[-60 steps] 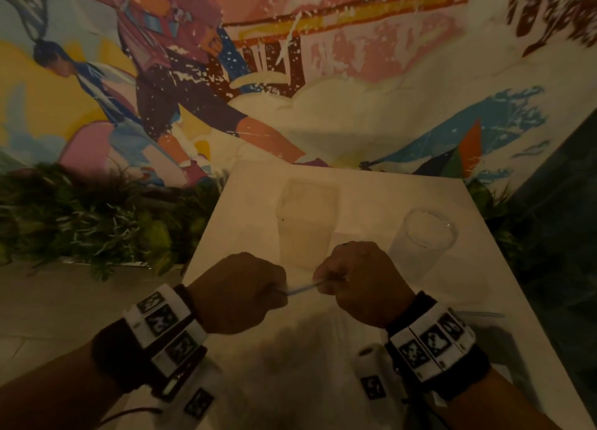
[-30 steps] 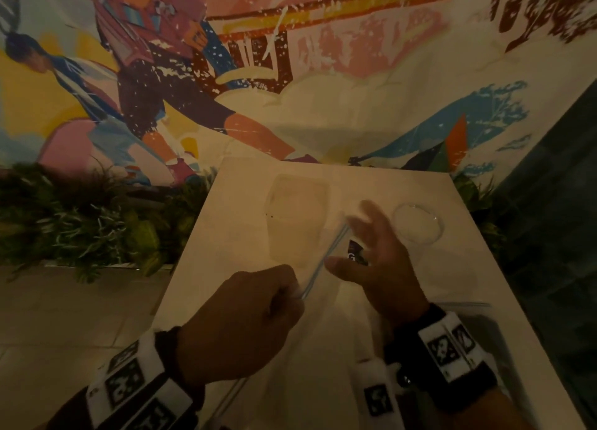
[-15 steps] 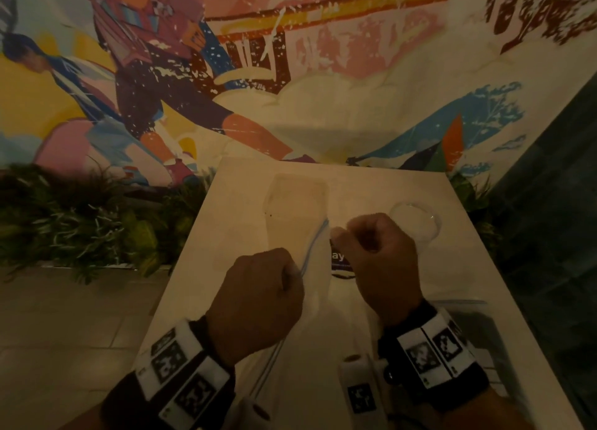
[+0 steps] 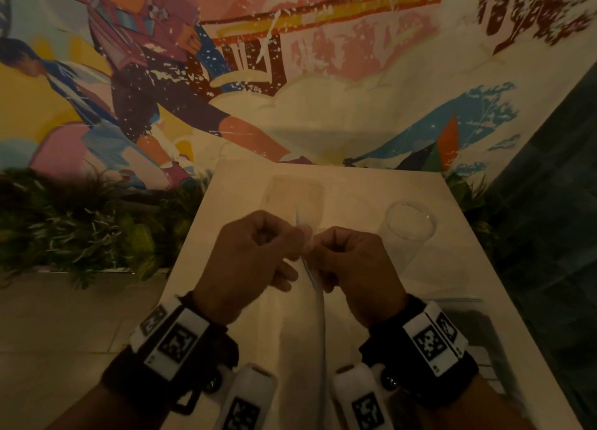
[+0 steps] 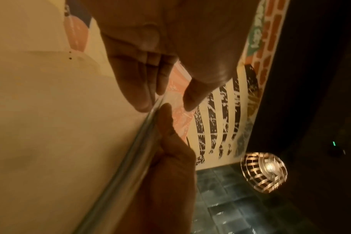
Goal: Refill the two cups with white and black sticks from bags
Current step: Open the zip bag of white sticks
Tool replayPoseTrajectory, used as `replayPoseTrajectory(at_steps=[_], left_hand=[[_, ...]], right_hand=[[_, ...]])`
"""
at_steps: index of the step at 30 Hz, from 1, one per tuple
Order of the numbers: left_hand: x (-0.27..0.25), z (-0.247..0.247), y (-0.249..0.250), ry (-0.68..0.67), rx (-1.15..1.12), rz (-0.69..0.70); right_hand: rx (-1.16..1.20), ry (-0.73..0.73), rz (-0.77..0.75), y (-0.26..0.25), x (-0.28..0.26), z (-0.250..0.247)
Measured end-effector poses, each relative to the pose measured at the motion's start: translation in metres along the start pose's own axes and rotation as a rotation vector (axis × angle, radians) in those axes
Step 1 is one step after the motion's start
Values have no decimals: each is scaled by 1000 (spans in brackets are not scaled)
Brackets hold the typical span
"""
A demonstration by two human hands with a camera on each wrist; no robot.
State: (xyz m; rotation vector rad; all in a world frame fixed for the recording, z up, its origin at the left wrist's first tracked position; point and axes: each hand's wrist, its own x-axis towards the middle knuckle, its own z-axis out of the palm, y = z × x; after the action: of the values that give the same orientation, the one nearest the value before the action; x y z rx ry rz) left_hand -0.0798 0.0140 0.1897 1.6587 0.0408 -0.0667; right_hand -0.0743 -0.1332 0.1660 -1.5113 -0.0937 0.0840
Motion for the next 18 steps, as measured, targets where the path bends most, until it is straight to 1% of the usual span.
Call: replayPoseTrajectory(at_steps=[2, 5, 7, 9, 11, 14, 18], left_hand=[[7, -1, -3, 9, -16, -24], [13, -3, -10, -44, -47, -31], [14, -5, -15, -70, -118, -52], [15, -6, -18, -108, -207, -88], [15, -5, -21, -162, -287, -123], [14, -2, -27, -209, -366, -139], [12, 4, -37, -209, -463, -122]], right_hand=[[-4, -35, 20, 3, 0, 1], [19, -78, 48, 8, 0, 2], [82, -83, 122, 10, -1, 2], [159, -83, 222, 11, -1, 2], [262, -97, 275, 14, 0, 3], [415, -105, 288, 21, 2, 7], [625, -150, 308, 24, 1, 13]])
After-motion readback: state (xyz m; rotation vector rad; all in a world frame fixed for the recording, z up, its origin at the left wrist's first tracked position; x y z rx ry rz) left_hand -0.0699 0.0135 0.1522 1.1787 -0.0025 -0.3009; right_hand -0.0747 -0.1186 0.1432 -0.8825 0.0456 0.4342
